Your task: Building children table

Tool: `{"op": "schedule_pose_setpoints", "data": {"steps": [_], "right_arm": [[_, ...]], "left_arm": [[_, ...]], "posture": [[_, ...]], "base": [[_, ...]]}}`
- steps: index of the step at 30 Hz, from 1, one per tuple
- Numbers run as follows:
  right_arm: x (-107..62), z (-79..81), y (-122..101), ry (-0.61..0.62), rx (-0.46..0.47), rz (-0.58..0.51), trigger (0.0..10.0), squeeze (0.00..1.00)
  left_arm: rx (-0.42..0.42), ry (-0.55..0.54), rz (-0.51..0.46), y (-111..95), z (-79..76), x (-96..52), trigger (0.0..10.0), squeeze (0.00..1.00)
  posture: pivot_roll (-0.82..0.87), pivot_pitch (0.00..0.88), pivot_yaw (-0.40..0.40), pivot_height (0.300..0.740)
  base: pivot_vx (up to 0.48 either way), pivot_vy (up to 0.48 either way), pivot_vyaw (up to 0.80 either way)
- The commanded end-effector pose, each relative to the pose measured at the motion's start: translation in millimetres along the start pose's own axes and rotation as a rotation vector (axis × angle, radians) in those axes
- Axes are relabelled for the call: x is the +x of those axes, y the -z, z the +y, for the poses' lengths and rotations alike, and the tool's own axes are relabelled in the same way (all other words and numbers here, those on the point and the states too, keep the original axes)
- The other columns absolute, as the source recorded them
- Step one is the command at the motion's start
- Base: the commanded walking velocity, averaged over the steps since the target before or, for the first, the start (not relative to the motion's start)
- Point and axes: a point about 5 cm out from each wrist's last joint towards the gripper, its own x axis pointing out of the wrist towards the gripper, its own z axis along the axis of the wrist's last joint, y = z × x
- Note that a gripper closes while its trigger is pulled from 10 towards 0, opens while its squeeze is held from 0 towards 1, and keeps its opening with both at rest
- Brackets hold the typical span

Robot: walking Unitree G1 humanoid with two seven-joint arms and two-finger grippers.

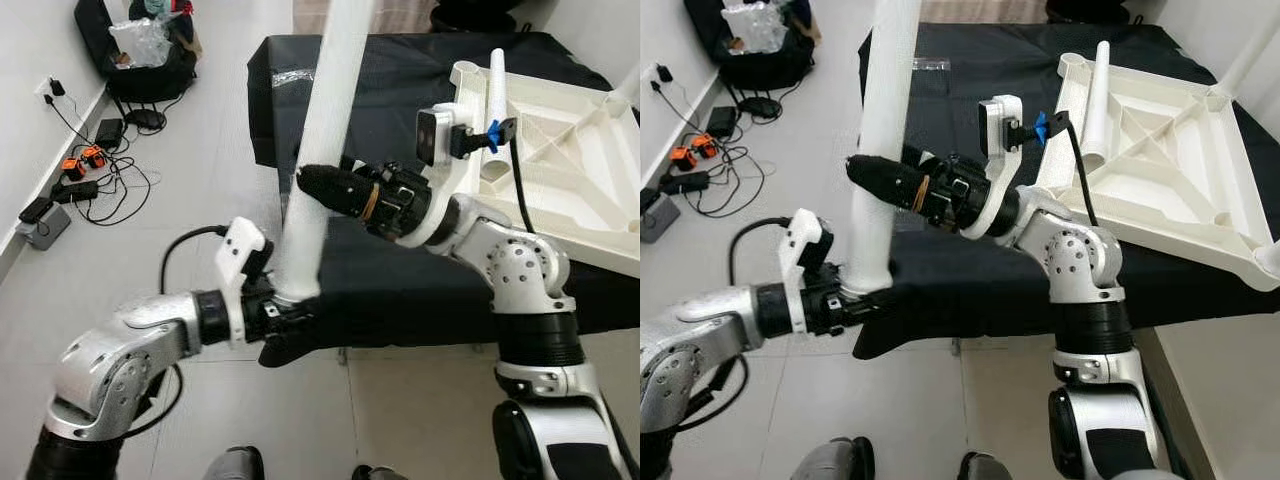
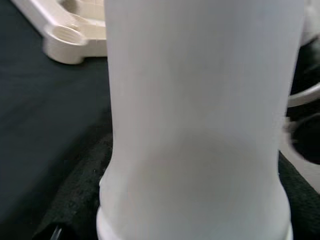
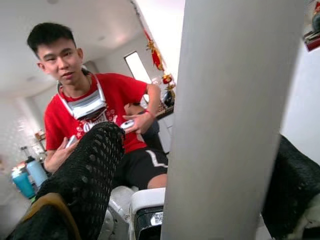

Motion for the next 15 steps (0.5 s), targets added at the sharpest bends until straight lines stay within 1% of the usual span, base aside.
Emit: {"op": "schedule_pose_setpoints", "data": {"steps": [1,2,3,6,8,9,10,12,13,15], "right_arm": [[3.9,2.1,3.0,-0.022,0.005,0.012,10.0,0.00],[6.1,0.8,4.7,-0.018,0.008,0.014,10.0,0.00],[7.6,-0.2,6.3,-0.019,0.015,0.018,10.0,0.00],[8.9,-2.2,8.9,-0.024,0.024,0.030,10.0,0.00],[8.7,-2.5,9.3,-0.026,0.026,0.033,10.0,0.00],[8.3,-2.8,9.9,-0.027,0.031,0.041,10.0,0.00],[8.3,-2.8,9.9,-0.027,0.031,0.041,10.0,0.00],[6.6,-4.2,11.8,-0.024,0.034,0.063,10.0,0.00],[6.6,-4.2,11.8,-0.024,0.034,0.063,10.0,0.00],[5.1,-5.2,14.2,-0.019,0.043,0.084,10.0,0.00]], "left_arm": [[-0.014,0.034,0.011,0.1,-3.8,-4.3,10.0,0.00],[-0.042,0.055,0.024,3.1,-5.1,-5.6,10.0,0.00],[-0.051,0.072,0.043,5.5,-6.7,-7.4,10.0,0.00],[-0.065,0.106,0.097,10.5,-10.4,-12.5,10.0,0.00],[-0.074,0.109,0.106,11.1,-11.0,-13.7,10.0,0.00],[-0.092,0.121,0.120,12.7,-12.6,-15.8,10.0,0.00],[-0.092,0.121,0.120,12.7,-12.6,-15.8,10.0,0.00],[-0.105,0.130,0.159,16.5,-13.9,-21.8,10.0,0.00],[-0.105,0.130,0.159,16.5,-13.9,-21.8,10.0,0.00],[-0.097,0.130,0.195,17.9,-13.3,-28.1,10.0,0.00]], "posture": [[0.07,0.145,-0.013,0.740],[0.07,0.145,-0.013,0.740],[0.07,0.145,-0.013,0.740],[0.07,0.148,-0.009,0.740],[0.07,0.148,-0.009,0.740],[0.06,0.150,-0.008,0.740],[0.06,0.150,-0.008,0.740],[0.06,0.151,-0.009,0.740],[0.06,0.151,-0.009,0.740],[0.06,0.151,-0.009,0.740]], "base": [[0.000,0.000,0.00],[0.000,0.000,0.00],[0.000,0.000,0.00],[0.000,0.000,0.00],[0.000,0.000,0.00],[0.000,0.000,0.00],[0.000,0.000,0.00],[0.000,0.000,0.00],[0.000,0.000,0.00],[0.000,0.000,0.00]]}}
